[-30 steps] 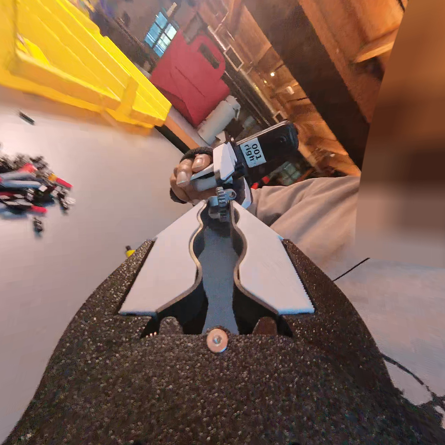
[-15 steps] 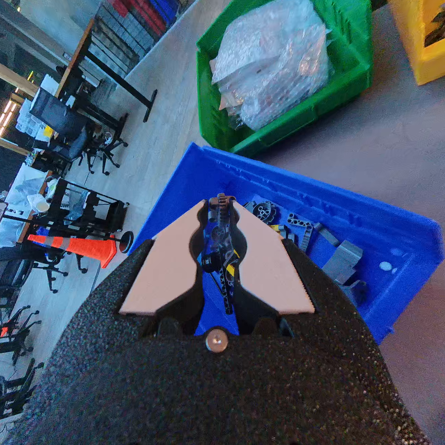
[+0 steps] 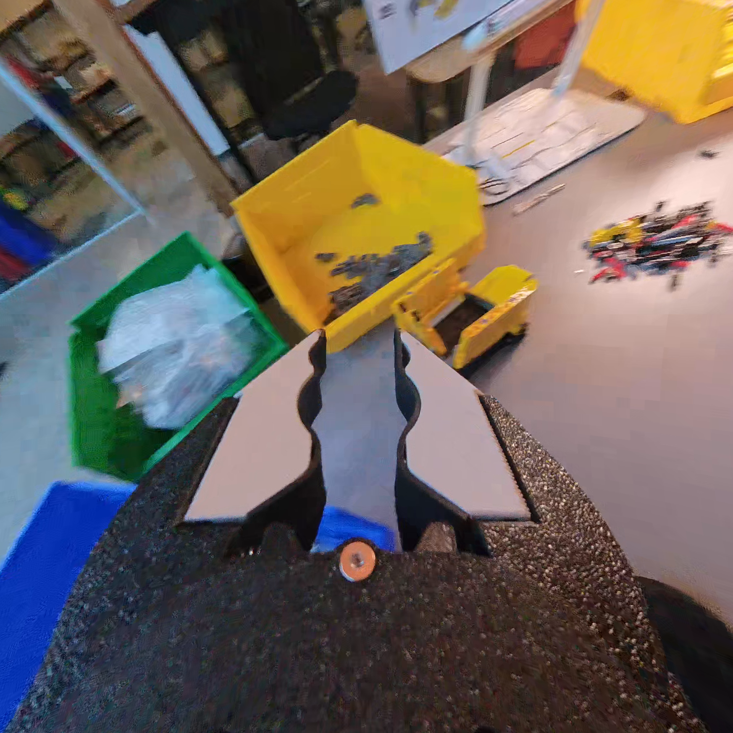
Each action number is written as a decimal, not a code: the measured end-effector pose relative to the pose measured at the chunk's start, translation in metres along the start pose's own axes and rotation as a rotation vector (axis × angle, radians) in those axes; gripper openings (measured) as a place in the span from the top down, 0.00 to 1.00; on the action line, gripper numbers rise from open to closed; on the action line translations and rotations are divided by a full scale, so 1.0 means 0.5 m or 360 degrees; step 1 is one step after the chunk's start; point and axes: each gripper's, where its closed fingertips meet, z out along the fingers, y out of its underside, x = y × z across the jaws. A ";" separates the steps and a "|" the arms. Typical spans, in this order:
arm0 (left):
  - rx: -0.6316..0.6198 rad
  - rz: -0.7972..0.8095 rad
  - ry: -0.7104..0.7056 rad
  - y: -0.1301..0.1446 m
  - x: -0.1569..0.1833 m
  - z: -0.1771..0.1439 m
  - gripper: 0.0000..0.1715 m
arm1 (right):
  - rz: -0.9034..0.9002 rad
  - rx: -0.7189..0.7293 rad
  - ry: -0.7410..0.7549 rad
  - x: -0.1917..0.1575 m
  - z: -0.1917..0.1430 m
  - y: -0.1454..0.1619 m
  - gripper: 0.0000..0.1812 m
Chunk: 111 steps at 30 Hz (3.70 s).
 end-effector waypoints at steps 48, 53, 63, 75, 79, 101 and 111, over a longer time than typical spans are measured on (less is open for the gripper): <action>-0.0338 -0.0588 0.1718 0.055 0.484 0.117 0.83 | -0.0142 -0.0072 0.0085 0.117 0.036 -0.021 0.98; -0.0195 -0.1039 0.1807 0.005 0.456 0.120 0.74 | -0.0584 0.0257 0.0417 0.100 -0.018 -0.110 0.98; 0.0386 -0.0733 0.2087 -0.091 0.459 0.017 0.97 | -0.0325 0.0782 0.0343 0.063 -0.109 -0.205 0.97; 0.0557 -0.0436 0.1972 -0.098 0.481 -0.001 0.96 | 0.0008 0.0829 -0.0009 0.037 -0.098 -0.202 0.97; 0.0601 -0.0365 0.1943 -0.097 0.483 -0.004 0.96 | 0.0035 0.0853 -0.0057 0.033 -0.098 -0.202 0.98; 0.0829 -0.0497 0.1696 -0.138 0.365 -0.013 0.96 | 0.0231 0.1180 0.0288 0.192 -0.256 -0.187 0.99; 0.0715 -0.0676 0.1669 -0.121 0.371 0.036 0.96 | 0.0577 0.0501 0.2103 0.551 -0.548 0.131 0.88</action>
